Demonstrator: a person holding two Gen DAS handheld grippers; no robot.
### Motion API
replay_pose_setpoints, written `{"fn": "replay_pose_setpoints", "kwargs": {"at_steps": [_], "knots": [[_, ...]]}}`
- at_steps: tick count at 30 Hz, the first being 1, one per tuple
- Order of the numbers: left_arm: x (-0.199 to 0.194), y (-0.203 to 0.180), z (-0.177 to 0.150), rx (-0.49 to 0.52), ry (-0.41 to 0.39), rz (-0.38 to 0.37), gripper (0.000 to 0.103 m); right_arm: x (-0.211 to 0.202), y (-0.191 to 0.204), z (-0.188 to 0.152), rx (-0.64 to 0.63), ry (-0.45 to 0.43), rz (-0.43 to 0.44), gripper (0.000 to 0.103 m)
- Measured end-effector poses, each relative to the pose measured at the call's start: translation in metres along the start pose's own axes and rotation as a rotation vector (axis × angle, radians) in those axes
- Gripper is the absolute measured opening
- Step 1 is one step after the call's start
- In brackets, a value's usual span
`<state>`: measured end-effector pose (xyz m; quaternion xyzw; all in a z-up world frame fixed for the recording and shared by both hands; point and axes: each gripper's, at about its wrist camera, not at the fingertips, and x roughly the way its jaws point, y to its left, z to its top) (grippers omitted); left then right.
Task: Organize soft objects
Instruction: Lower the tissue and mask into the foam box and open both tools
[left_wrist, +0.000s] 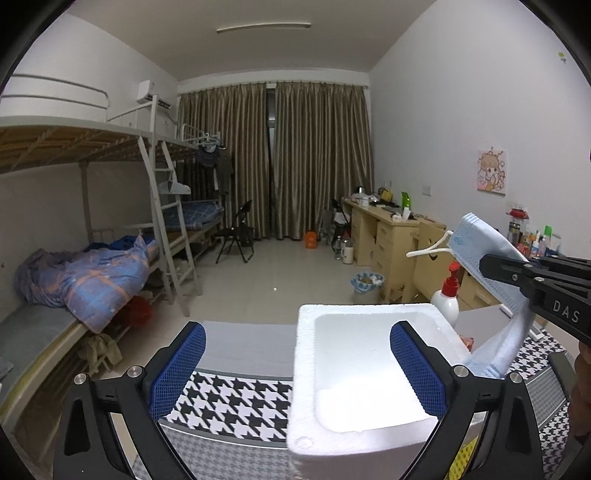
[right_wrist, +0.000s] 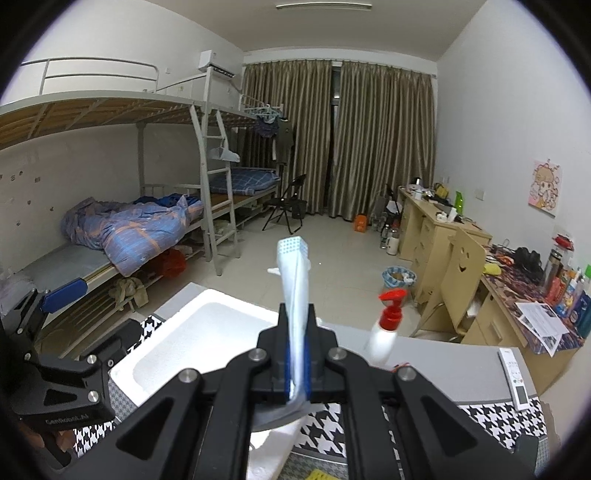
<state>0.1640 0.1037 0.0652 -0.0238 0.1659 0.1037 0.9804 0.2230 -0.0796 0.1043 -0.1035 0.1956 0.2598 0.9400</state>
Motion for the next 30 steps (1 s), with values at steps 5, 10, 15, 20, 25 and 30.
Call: {"fn": "replay_pose_setpoints", "kwargs": {"at_steps": [5,10,15,20,25,30], "knots": [[-0.001,0.011,-0.003,-0.014,0.0,0.022,0.1,0.011,0.011,0.001,-0.014,0.019,0.029,0.007],[-0.003,0.018,-0.006,-0.023,0.001,0.031,0.1,0.018,0.018,0.0,-0.027,0.04,0.058,0.008],[-0.002,0.024,-0.008,-0.033,0.005,0.036,0.1,0.026,0.026,0.0,-0.044,0.058,0.074,0.008],[-0.001,0.031,-0.01,-0.046,0.007,0.041,0.1,0.037,0.03,-0.003,-0.052,0.095,0.091,0.008],[0.0,0.037,-0.014,-0.055,0.015,0.046,0.1,0.044,0.031,-0.005,-0.037,0.12,0.127,0.036],[0.0,0.042,-0.015,-0.066,0.018,0.051,0.1,0.04,0.039,-0.009,-0.07,0.099,0.141,0.069]]}}
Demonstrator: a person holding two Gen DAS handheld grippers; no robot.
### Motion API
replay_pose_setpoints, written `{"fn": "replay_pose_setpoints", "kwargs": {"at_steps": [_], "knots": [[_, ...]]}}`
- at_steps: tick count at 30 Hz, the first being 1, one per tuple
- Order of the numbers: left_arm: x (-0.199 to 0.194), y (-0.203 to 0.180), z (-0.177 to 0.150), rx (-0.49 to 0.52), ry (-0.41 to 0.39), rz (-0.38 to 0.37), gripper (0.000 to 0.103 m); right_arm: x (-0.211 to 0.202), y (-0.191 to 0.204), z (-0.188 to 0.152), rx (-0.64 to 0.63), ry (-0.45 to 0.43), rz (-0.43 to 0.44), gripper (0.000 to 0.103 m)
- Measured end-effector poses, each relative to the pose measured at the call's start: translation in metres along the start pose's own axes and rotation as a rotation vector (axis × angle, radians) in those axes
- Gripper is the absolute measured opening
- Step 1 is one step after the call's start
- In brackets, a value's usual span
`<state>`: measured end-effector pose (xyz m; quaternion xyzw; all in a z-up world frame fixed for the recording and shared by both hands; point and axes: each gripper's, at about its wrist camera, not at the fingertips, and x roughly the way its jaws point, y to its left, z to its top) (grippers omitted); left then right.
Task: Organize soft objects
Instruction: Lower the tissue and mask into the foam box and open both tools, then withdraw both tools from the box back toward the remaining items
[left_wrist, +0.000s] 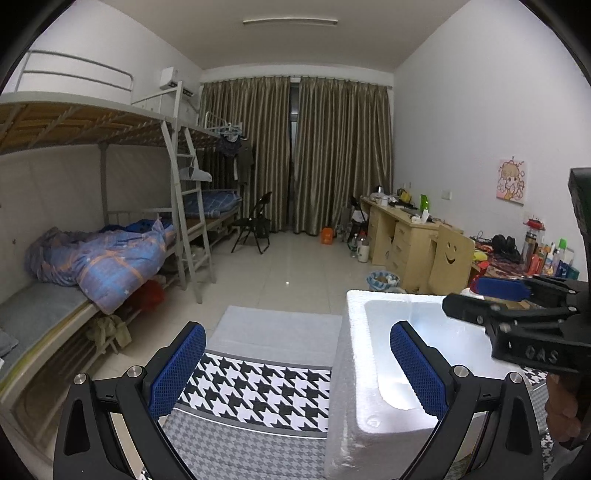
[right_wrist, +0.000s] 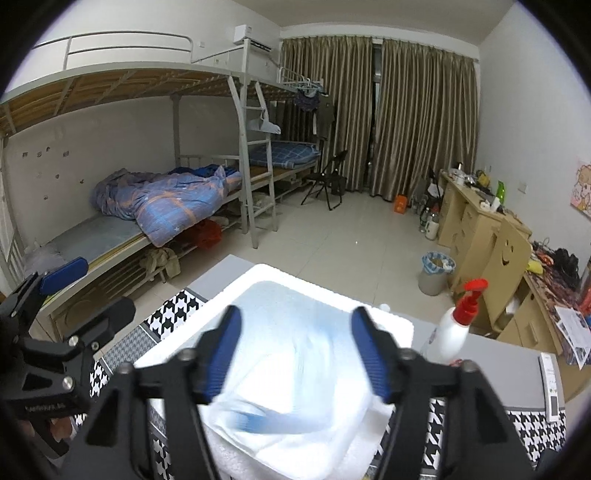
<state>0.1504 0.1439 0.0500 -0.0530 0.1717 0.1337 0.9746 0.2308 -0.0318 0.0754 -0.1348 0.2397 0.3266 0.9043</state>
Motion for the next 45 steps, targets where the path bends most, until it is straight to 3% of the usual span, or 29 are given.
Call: {"fn": "replay_pose_setpoints", "kwargs": {"at_steps": [18,29,45], "knots": [[-0.013,-0.005,-0.003,0.006,-0.013,-0.011,0.1,-0.02,0.002,-0.005,0.012,-0.013,0.029,0.07],[-0.034,-0.009,-0.004,0.015,-0.035,-0.028,0.1,-0.052,-0.003,-0.014,0.05,-0.081,0.057,0.085],[-0.072,-0.026,-0.011,0.04,-0.063,-0.071,0.101,-0.085,-0.005,-0.03,0.063,-0.126,0.039,0.086]]}}
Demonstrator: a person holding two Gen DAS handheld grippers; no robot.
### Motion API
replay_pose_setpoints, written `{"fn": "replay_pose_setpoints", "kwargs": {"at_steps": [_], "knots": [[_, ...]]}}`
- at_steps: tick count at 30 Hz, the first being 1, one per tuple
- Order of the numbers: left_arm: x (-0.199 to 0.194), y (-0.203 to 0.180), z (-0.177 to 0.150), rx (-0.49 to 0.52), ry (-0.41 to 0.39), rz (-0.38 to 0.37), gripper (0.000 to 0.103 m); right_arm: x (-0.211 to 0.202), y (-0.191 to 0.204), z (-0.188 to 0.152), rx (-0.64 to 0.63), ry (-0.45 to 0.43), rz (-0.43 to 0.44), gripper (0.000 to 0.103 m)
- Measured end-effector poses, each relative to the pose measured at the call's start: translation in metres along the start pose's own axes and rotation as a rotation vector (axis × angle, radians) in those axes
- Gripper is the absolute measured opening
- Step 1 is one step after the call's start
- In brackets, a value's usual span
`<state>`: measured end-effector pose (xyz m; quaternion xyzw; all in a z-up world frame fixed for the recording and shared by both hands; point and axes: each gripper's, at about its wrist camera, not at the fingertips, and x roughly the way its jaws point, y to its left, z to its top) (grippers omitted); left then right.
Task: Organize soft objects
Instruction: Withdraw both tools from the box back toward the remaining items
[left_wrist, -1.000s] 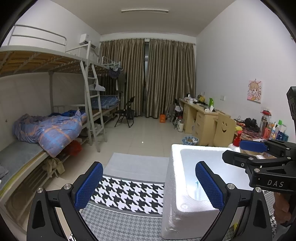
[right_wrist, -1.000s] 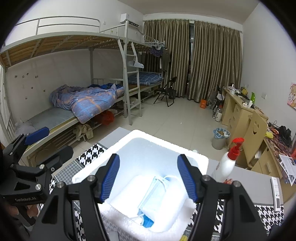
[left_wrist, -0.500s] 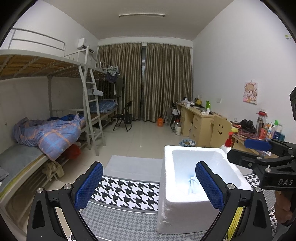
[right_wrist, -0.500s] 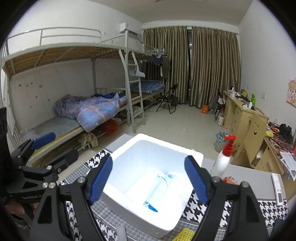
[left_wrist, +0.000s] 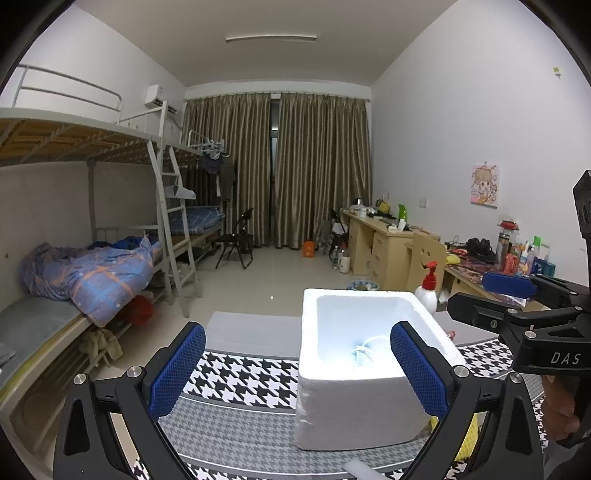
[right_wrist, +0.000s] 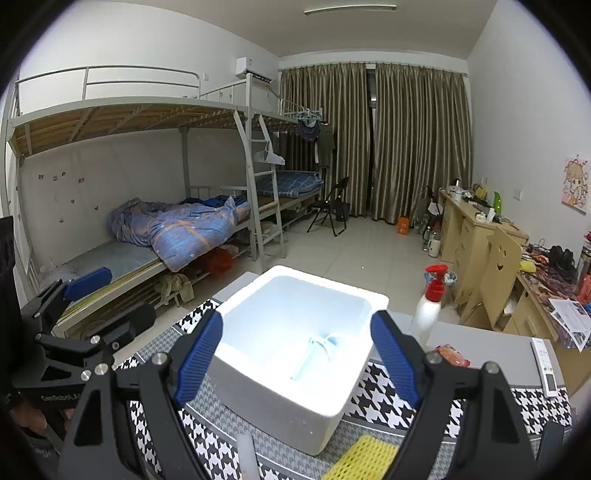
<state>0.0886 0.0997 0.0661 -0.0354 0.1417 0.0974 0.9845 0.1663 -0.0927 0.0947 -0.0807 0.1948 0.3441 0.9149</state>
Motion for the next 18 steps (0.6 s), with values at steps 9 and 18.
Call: {"fn": "replay_pose_setpoints", "kwargs": {"at_steps": [9,18], "knots": [[-0.005,-0.002,-0.002,0.0,0.001,-0.006,0.101,-0.015,0.003,-0.005,-0.01,-0.044,0.003,0.093],[-0.015,-0.006,-0.014,-0.005,0.017,-0.026,0.101,-0.024,0.004,-0.016,-0.013,-0.063,-0.008,0.094]]}}
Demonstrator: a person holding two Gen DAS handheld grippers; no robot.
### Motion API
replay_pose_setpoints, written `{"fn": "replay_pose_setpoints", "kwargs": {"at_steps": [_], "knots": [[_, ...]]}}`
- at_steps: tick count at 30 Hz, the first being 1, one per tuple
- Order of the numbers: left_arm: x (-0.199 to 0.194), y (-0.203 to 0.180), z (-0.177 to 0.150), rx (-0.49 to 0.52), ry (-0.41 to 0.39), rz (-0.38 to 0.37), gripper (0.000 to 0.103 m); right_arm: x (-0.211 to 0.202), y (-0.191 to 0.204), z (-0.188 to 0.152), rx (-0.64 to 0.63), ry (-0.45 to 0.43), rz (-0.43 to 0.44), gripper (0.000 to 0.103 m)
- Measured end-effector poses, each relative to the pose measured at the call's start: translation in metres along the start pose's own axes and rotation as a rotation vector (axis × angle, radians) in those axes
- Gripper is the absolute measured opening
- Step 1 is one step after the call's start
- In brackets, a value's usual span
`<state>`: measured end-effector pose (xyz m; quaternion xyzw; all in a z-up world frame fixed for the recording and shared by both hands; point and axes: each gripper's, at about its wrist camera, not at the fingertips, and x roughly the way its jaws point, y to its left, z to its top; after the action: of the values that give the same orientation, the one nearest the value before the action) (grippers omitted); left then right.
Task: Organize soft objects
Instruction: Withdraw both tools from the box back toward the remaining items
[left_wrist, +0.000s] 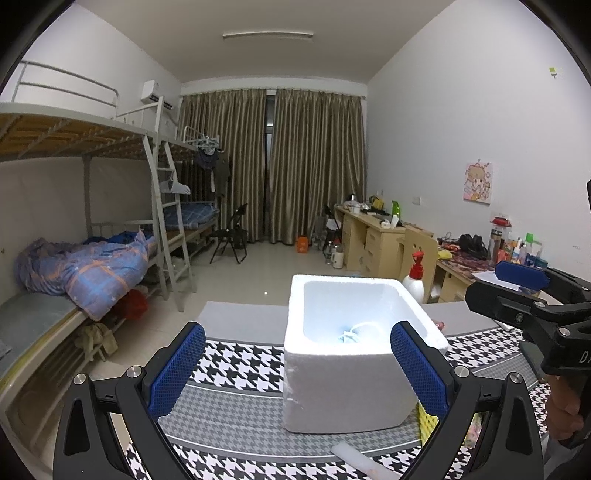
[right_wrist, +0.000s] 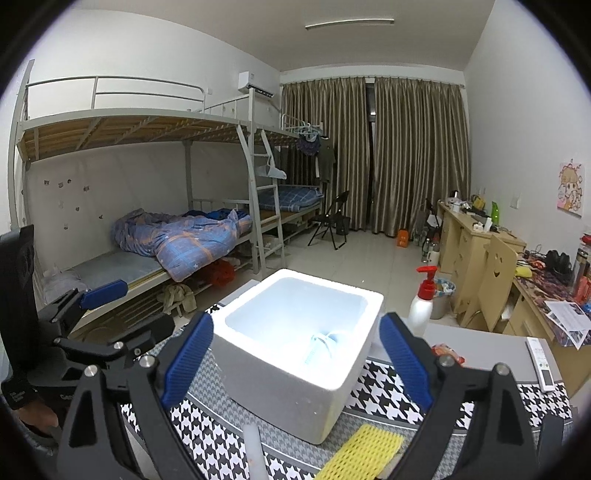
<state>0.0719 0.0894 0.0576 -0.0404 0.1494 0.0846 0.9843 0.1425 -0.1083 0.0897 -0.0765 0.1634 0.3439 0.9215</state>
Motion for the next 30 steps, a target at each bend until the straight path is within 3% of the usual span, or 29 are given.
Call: {"fn": "replay_pose_setpoints", "kwargs": {"at_steps": [23,30], "knots": [[-0.009,-0.014,-0.016,-0.013,0.027,-0.049,0.101,-0.016,-0.001,-0.023,0.002,-0.014,-0.087,0.094],[-0.008,-0.02,-0.024,-0.001,0.026,-0.033,0.101,-0.021,-0.006,-0.032,0.031,-0.015,-0.093,0.094]]}}
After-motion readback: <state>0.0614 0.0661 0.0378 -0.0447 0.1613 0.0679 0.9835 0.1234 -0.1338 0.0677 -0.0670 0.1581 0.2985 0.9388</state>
